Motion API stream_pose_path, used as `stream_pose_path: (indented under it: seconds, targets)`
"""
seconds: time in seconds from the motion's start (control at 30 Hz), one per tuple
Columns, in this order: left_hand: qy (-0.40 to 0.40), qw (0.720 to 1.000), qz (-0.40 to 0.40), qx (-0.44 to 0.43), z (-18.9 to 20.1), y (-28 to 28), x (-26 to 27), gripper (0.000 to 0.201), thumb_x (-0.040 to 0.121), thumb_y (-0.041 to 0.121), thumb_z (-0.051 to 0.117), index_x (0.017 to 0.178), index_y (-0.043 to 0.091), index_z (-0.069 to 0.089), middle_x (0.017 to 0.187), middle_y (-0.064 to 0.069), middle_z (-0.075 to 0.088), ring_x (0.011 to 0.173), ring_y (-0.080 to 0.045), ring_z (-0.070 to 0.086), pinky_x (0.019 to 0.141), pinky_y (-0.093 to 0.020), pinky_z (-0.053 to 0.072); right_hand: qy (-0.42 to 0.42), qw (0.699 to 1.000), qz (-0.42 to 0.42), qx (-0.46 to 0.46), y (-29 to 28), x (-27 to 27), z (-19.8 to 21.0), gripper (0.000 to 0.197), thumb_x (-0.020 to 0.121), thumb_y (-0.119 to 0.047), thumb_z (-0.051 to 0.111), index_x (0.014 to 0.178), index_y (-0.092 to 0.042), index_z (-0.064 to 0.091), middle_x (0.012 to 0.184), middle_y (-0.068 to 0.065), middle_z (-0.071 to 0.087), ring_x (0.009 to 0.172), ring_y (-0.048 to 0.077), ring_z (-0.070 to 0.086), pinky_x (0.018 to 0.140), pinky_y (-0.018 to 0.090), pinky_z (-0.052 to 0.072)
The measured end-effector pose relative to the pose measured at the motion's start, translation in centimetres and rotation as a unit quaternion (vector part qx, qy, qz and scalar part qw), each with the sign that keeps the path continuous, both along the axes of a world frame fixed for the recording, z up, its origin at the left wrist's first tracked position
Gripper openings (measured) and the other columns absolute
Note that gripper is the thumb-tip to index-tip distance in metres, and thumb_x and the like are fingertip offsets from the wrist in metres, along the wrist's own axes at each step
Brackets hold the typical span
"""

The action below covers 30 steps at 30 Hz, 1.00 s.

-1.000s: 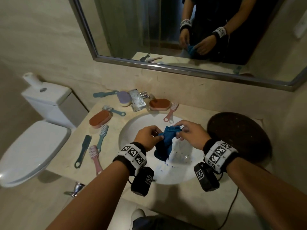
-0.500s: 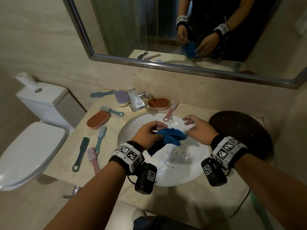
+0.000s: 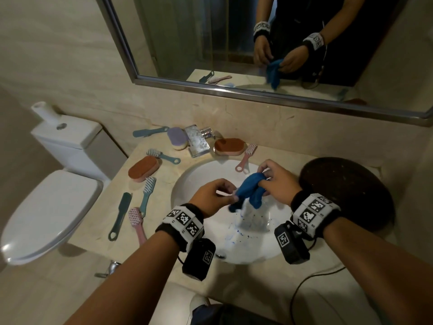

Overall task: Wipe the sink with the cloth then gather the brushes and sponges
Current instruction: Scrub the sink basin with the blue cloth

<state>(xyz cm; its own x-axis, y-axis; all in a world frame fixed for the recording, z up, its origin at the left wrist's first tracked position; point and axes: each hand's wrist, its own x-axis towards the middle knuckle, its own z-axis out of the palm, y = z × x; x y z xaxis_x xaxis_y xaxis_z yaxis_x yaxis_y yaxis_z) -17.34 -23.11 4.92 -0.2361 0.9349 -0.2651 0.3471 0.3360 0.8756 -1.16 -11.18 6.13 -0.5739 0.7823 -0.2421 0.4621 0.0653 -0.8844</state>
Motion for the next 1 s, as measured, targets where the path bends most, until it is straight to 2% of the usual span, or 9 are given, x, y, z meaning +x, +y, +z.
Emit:
stream_pose_path:
  seconds: [0.07,0.17,0.27,0.37,0.47,0.6,0.73,0.83,1.0]
  targets:
    - [-0.023,0.998,0.011,-0.051,-0.3,-0.1,0.1,0.035,0.09,0.037,0.059,0.121,0.022,0.054,0.112,0.0,0.063,0.097,-0.013,0.058,0.087,-0.03,0.047,0.051,0.996,0.001,-0.067,0.0,-0.3,0.4,0.029,0.087,0.009,0.048,0.085,-0.02,0.044,0.088,0.013,0.063,0.075,0.025,0.061,0.053,0.023,0.054]
    - [-0.107,0.991,0.026,-0.08,-0.5,0.1,0.7,0.046,0.095,0.036,0.05,0.137,0.02,0.042,0.116,-0.007,0.059,0.1,-0.021,0.056,0.08,-0.031,0.046,0.103,0.984,0.001,-0.148,-0.3,-0.7,1.0,0.024,0.09,0.006,0.046,0.089,-0.017,0.042,0.088,0.014,0.064,0.075,0.025,0.063,0.056,0.027,0.056]
    - [-0.178,0.98,0.057,-0.073,-0.4,0.2,1.3,0.034,0.096,0.029,0.05,0.128,0.018,0.048,0.101,-0.011,0.061,0.086,-0.025,0.058,0.076,-0.037,0.052,0.144,0.969,-0.002,-0.2,-0.7,-1.0,1.2,0.022,0.093,0.004,0.044,0.088,-0.017,0.041,0.093,0.019,0.062,0.082,0.031,0.062,0.068,0.038,0.054]
    - [-0.226,0.968,0.109,-0.034,-0.3,0.4,1.2,0.02,0.093,0.018,0.056,0.113,0.015,0.053,0.098,-0.011,0.064,0.084,-0.026,0.062,0.082,-0.043,0.053,0.148,0.966,0.008,-0.212,-0.9,-0.8,1.0,0.027,0.092,0.008,0.041,0.082,-0.017,0.041,0.09,0.016,0.059,0.077,0.027,0.061,0.064,0.032,0.055]
    - [-0.22,0.965,0.144,-0.002,-0.3,0.5,0.7,0.013,0.089,0.011,0.061,0.099,0.015,0.054,0.089,-0.007,0.063,0.076,-0.021,0.06,0.071,-0.032,0.051,0.013,0.991,0.076,-0.112,-0.6,0.0,0.4,0.026,0.087,0.008,0.05,0.09,-0.018,0.053,0.107,0.012,0.058,0.09,0.021,0.06,0.074,0.029,0.053]
    - [-0.201,0.971,0.127,-0.008,-0.6,0.5,0.4,0.025,0.086,0.01,0.065,0.107,0.011,0.052,0.101,-0.016,0.064,0.08,-0.026,0.062,0.072,-0.034,0.052,-0.027,0.988,0.112,-0.1,-1.0,0.1,0.3,0.035,0.084,-0.006,0.064,0.116,-0.02,0.058,0.12,0.005,0.062,0.109,0.019,0.06,0.094,0.036,0.048]
    - [-0.233,0.968,0.091,-0.011,-0.2,0.7,1.0,0.02,0.091,0.005,0.057,0.108,0.013,0.052,0.094,-0.004,0.061,0.084,-0.017,0.06,0.077,-0.029,0.051,-0.021,0.991,0.123,-0.049,-1.7,-1.2,-0.6,0.038,0.075,-0.022,0.076,0.11,-0.02,0.061,0.11,0.005,0.067,0.1,0.023,0.065,0.089,0.04,0.054]
    - [-0.136,0.989,0.046,-0.024,-0.9,0.6,0.4,0.027,0.092,0.012,0.058,0.119,0.013,0.055,0.1,-0.002,0.059,0.091,-0.013,0.056,0.081,-0.026,0.046,-0.062,0.995,0.083,0.005,-1.4,-2.3,-2.1,0.036,0.077,-0.016,0.074,0.109,-0.011,0.059,0.101,0.008,0.066,0.096,0.027,0.064,0.082,0.036,0.053]
    - [0.095,0.985,0.014,-0.144,-4.6,-2.3,-1.5,0.058,0.087,0.027,0.065,0.139,0.019,0.041,0.139,-0.007,0.047,0.128,-0.022,0.045,0.108,-0.034,0.036,-0.192,0.971,0.14,0.027,-0.1,-3.5,-5.9,0.041,0.081,-0.022,0.07,0.112,-0.017,0.043,0.092,0.007,0.057,0.083,0.024,0.055,0.073,0.028,0.042]
